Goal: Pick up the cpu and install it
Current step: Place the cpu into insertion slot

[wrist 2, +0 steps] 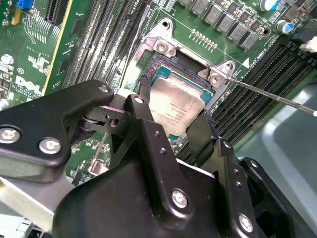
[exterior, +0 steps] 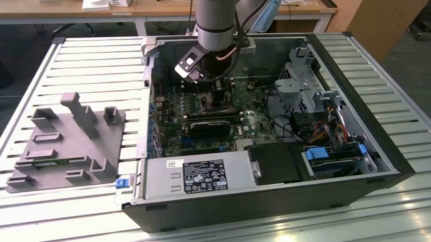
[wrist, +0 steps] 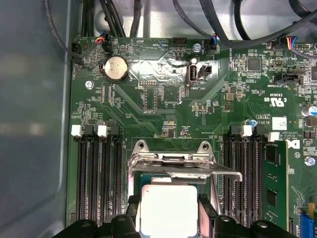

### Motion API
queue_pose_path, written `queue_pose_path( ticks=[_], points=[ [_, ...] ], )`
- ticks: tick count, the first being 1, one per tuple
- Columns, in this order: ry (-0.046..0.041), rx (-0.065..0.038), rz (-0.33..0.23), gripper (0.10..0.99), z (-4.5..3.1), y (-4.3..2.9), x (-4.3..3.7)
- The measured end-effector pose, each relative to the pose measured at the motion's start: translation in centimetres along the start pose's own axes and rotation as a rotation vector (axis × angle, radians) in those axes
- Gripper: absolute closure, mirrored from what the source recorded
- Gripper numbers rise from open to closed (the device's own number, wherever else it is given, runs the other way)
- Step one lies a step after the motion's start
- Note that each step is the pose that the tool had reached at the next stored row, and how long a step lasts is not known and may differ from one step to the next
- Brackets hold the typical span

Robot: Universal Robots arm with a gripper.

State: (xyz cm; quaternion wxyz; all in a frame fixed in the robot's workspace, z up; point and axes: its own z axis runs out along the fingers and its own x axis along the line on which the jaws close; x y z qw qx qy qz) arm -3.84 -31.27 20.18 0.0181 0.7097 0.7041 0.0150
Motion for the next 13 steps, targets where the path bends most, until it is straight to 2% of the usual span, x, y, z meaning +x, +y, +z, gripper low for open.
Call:
queue_pose_path(
  ticks=[13],
  points=[
    [0.0039,0.000,0.000,0.541,0.64,0.00,-0.10]
  ],
)
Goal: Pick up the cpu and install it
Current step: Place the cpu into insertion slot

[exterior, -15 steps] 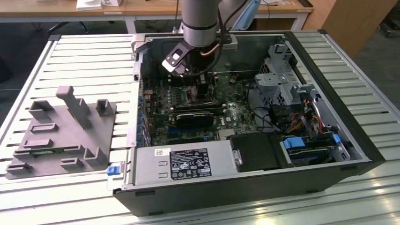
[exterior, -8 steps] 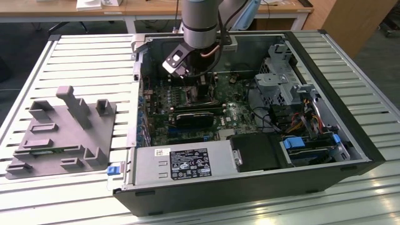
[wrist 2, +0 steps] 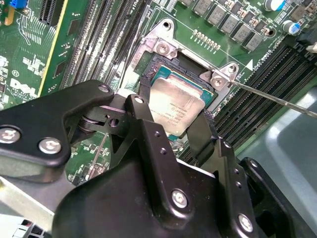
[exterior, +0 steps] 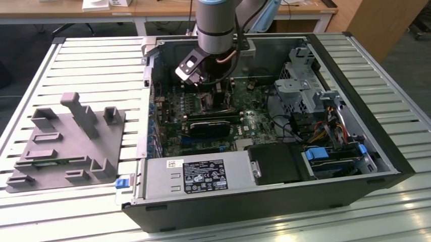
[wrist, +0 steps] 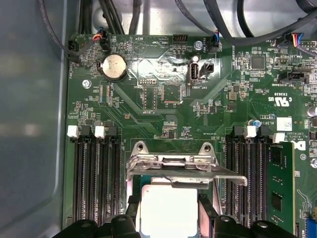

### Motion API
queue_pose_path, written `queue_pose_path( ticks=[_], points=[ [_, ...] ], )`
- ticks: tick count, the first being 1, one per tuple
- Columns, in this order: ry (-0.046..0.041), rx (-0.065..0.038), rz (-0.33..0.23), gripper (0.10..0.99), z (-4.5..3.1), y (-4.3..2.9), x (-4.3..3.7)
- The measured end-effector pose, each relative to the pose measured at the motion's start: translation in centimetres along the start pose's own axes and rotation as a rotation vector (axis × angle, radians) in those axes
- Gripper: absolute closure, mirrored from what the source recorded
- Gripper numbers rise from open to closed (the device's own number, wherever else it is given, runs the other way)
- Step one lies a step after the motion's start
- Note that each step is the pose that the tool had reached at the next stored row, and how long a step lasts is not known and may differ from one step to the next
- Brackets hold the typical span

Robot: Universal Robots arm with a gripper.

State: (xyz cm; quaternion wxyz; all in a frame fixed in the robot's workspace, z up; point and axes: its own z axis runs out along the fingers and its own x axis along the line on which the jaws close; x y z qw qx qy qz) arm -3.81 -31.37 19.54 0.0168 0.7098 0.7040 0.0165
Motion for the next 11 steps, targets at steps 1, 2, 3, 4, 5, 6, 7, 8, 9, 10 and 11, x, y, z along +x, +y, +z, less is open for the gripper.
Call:
queue_pose_path(
  ticks=[1,2,3,4,5,6,7,8,9,10,11],
  points=[
    [-0.0001,0.000,0.000,0.541,0.03,-0.01,-0.02],
    [-0.0001,0.000,0.000,0.541,0.07,-0.01,-0.04],
    [-0.0001,0.000,0.000,0.541,0.10,-0.01,-0.06],
    [-0.0002,0.000,0.000,0.541,0.12,-0.01,-0.08],
    [-0.0003,0.000,0.000,0.541,0.14,-0.02,-0.09],
    [-0.0004,0.000,0.000,0.541,0.16,-0.02,-0.10],
    [-0.0004,0.000,0.000,0.541,0.19,-0.02,-0.12],
    [-0.0002,0.000,0.000,0.541,0.21,-0.03,-0.14],
    [-0.0004,-0.001,0.000,0.541,0.24,-0.04,-0.17],
    [0.0002,-0.001,0.000,0.541,0.27,-0.08,-0.20],
    [0.0005,-0.001,0.000,0.541,0.29,-0.13,-0.24]
  ],
)
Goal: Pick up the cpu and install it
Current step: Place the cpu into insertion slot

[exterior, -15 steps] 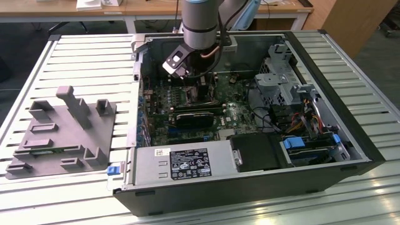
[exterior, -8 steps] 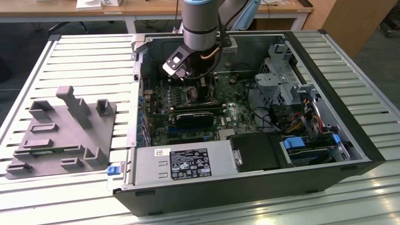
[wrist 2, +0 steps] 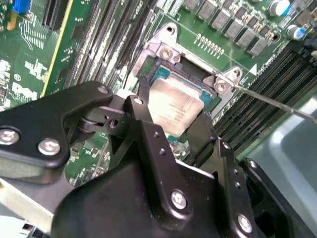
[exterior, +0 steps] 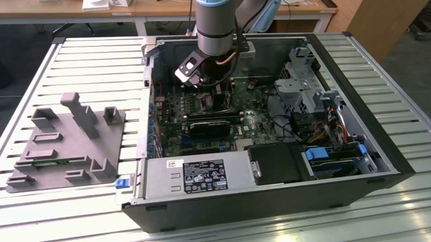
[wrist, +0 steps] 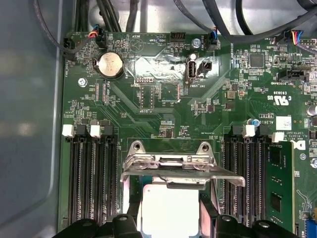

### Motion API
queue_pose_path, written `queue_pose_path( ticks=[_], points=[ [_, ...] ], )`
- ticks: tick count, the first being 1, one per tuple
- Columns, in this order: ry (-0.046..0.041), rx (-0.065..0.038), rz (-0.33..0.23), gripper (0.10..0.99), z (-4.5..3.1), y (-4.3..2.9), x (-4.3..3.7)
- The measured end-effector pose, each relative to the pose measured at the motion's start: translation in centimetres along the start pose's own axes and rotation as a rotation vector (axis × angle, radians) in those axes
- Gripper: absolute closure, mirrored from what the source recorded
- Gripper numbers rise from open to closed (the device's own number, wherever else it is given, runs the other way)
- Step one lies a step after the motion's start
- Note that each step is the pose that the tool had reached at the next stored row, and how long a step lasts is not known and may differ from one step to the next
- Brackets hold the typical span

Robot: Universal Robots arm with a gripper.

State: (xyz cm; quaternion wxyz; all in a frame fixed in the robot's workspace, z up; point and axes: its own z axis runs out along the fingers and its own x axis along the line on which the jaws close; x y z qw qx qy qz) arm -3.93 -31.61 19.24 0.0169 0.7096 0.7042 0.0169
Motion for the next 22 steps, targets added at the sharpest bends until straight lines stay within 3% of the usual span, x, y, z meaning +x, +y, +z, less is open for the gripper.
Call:
queue_pose_path(
  ticks=[13,15,16,22],
  points=[
    [0.0007,0.000,0.000,0.541,0.22,-0.02,-0.01],
    [0.0022,-0.001,0.000,0.533,0.27,-0.01,0.02],
    [0.0016,-0.001,0.000,0.471,0.26,-0.01,0.01],
    [0.0002,0.000,0.000,0.471,0.20,-0.03,-0.02]
  ],
)
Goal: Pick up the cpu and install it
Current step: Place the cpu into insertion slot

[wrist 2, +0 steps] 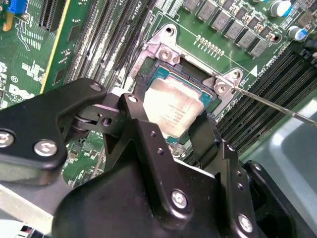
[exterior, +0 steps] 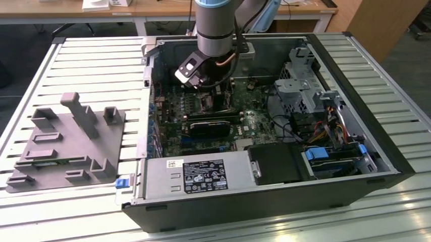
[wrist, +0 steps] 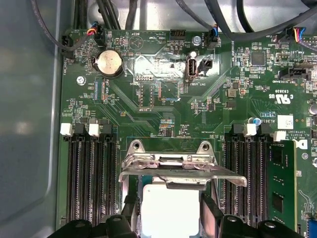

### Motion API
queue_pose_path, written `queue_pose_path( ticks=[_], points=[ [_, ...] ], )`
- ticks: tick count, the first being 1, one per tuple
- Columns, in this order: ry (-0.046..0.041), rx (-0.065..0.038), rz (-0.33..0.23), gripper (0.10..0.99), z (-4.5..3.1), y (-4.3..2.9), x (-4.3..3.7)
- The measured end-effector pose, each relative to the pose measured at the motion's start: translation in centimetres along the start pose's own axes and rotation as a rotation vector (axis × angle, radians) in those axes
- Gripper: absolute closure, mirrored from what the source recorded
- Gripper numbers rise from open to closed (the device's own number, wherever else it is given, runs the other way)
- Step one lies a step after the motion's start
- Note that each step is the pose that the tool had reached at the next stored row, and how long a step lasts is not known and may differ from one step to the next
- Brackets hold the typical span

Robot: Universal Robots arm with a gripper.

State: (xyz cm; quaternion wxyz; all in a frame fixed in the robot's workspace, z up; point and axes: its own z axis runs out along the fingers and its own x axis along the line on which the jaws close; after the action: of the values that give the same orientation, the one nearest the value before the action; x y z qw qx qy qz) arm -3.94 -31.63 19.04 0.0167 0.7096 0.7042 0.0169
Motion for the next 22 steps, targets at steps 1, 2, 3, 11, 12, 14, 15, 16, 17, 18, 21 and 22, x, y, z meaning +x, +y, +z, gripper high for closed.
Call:
queue_pose_path(
  ticks=[1,2,3,11,12,14,15,16,17,18,21,22],
  points=[
    [0.0000,0.000,0.000,0.471,-0.05,0.00,0.00],
    [0.0001,0.000,0.000,0.471,-0.14,0.01,0.00],
    [0.0000,0.000,0.000,0.471,-0.24,0.01,0.00],
    [0.0001,0.001,0.000,0.549,-1.25,0.06,0.00],
    [0.0001,0.001,0.000,0.549,-1.36,0.06,0.00],
    [0.0001,0.001,0.000,0.667,-1.50,0.07,0.00],
    [0.0001,0.002,0.000,0.725,-1.56,0.07,0.00],
    [0.0001,0.002,0.000,0.725,-1.60,0.08,0.00],
    [0.0001,0.003,0.000,0.780,-1.66,0.08,0.00],
    [0.0001,0.003,0.000,0.839,-1.72,0.08,0.00],
    [0.0001,0.004,0.000,0.957,-1.86,0.09,0.00],
    [0.0000,0.004,0.000,0.957,-1.91,0.09,0.00]
  ],
)
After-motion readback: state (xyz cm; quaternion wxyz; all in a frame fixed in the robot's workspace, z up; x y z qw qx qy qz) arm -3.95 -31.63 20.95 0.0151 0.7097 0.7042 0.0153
